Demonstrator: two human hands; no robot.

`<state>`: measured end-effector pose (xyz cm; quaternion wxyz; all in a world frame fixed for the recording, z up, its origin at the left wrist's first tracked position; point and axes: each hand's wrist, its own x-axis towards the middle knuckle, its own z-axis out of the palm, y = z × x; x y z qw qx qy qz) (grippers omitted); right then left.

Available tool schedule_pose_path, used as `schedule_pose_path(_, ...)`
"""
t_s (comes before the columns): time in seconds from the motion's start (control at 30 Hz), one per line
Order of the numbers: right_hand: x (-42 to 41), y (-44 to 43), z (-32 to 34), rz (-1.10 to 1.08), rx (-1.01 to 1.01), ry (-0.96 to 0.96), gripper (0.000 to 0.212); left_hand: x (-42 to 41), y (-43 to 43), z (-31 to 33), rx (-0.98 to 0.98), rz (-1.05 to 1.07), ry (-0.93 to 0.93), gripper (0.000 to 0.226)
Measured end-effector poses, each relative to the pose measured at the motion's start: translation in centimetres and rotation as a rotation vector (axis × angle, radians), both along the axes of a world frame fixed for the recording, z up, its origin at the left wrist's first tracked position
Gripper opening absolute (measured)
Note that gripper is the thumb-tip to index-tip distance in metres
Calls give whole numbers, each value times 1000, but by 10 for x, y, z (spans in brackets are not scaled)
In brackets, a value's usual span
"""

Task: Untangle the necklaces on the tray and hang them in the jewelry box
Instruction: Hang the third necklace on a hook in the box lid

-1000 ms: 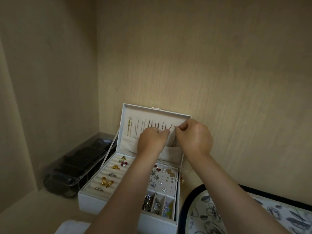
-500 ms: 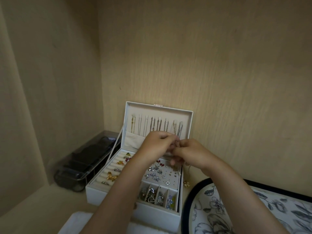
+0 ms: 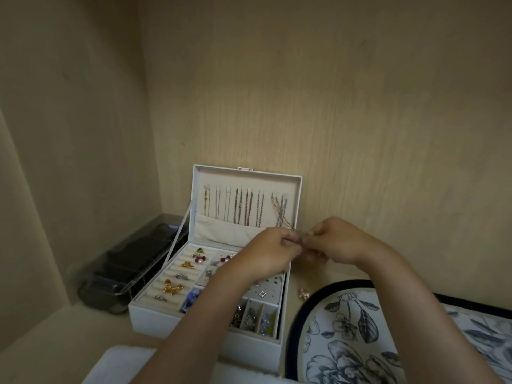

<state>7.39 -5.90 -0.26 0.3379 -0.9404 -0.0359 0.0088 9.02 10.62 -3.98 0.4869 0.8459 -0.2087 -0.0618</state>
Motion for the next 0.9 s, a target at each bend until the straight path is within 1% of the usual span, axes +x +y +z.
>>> schedule_pose_path(0.1, -2, -1, 4, 0, 177, -96, 23, -6, -7, 2, -145, -70, 110, 12)
schedule_pose_path(0.2, -5, 0, 5, 20, 381, -145, 19, -5, -6, 6, -245, -71, 199, 18)
schedule_pose_path(0.27, -5, 0, 6, 36, 461, -174, 18, -4, -4, 6, -212, -73, 200, 19)
schedule_pose_path(0.37, -6, 3, 7, 62, 515, -193, 19, -7, -4, 6, -140, -68, 165, 16)
schedule_pose_path(0.43, -4, 4, 6, 44, 541, -228, 17, -6, -2, 6, -133, -51, 157, 17)
schedule_pose_path(0.5, -2, 4, 5, 1, 522, -238, 19, -4, 4, 9, -142, -12, 127, 16)
schedule_pose_path(0.6, 0, 4, 2, -41, 412, -125, 27, 1, 17, 20, -135, 83, 25, 12)
schedule_pose_path(0.7, -3, 13, -2, 41, 344, 9, 26, 5, 28, 28, -194, 99, -19, 10)
schedule_pose_path(0.8, -1, 31, -8, 138, 357, -33, 14, 7, 36, 32, -162, 82, -89, 10)
schedule_pose_path(0.9, 6, 46, -17, 88, 430, -118, 11, 9, 44, 33, -115, 71, -144, 8)
